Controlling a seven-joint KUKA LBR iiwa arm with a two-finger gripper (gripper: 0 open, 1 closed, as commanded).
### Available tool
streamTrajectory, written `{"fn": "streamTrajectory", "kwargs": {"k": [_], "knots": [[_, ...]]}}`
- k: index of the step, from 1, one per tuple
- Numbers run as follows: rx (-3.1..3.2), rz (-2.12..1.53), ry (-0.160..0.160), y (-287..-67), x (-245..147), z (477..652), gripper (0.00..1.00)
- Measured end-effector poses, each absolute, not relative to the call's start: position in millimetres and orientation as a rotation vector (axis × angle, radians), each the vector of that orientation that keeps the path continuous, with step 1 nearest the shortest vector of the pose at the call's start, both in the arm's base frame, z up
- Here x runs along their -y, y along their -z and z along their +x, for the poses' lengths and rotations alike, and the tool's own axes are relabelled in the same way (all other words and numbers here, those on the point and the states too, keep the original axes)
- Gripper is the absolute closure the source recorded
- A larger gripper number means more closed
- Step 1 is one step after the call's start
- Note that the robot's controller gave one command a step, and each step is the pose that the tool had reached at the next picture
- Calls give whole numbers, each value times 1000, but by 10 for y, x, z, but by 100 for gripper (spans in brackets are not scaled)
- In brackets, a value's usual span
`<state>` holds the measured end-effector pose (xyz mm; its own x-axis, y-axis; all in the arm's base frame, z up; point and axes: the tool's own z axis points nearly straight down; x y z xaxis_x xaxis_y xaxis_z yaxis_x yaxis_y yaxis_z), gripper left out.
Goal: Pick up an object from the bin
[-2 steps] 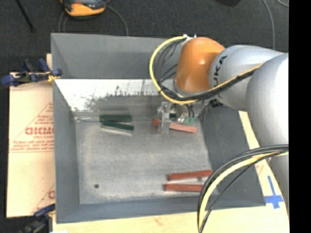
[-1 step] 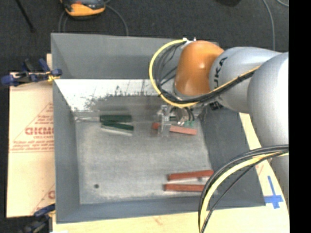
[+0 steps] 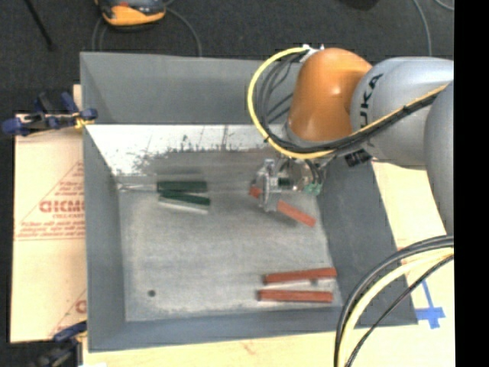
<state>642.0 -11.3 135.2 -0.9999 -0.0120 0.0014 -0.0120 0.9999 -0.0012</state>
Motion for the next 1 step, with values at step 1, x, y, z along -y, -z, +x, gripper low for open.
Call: {"fn": "streamTrajectory", "kwargs": {"k": [1], "knots": [[3141,-143,2,-2010,308,6394,100]]}}
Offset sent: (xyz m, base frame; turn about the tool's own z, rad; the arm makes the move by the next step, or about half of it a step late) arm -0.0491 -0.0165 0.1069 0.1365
